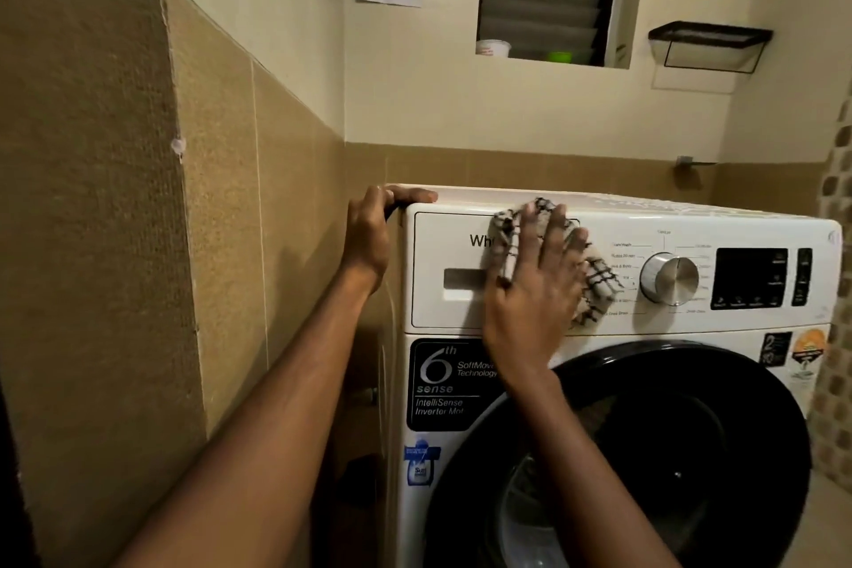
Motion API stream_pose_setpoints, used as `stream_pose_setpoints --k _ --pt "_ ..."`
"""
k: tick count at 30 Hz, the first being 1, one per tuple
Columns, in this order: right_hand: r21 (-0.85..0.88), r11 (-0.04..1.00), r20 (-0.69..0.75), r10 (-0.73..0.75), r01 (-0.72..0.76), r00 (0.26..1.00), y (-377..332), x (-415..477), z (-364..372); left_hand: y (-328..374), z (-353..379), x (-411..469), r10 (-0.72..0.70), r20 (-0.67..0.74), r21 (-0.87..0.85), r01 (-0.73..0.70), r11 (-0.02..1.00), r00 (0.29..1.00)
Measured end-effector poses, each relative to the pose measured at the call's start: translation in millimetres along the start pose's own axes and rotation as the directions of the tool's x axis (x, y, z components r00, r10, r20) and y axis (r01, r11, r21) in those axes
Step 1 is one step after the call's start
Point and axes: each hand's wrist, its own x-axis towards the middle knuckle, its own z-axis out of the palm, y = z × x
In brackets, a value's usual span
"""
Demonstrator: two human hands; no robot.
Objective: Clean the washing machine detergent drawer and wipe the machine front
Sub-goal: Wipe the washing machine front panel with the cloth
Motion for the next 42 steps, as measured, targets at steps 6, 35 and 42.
stream_pose_setpoints --k 6,35,42 --pt "-0.232 0.777 0.133 -0.571 0.585 0.810 31.5 -11.7 4.7 0.9 -0.5 1.1 0.017 -0.022 -0.018 -0.017 1.000 1.000" --pt "-0.098 0.971 -0.095 -0.227 0.218 0.969 23.3 -40.5 -1.1 2.0 2.4 -3.1 -0.022 -0.045 -0.089 0.018 0.996 0.999" --pt "0.293 0.875 0.016 -0.409 0.386 0.913 11.9 -34.8 -5.1 -1.2 2.0 -1.4 -0.034 -0.041 -0.104 0.029 0.994 0.999"
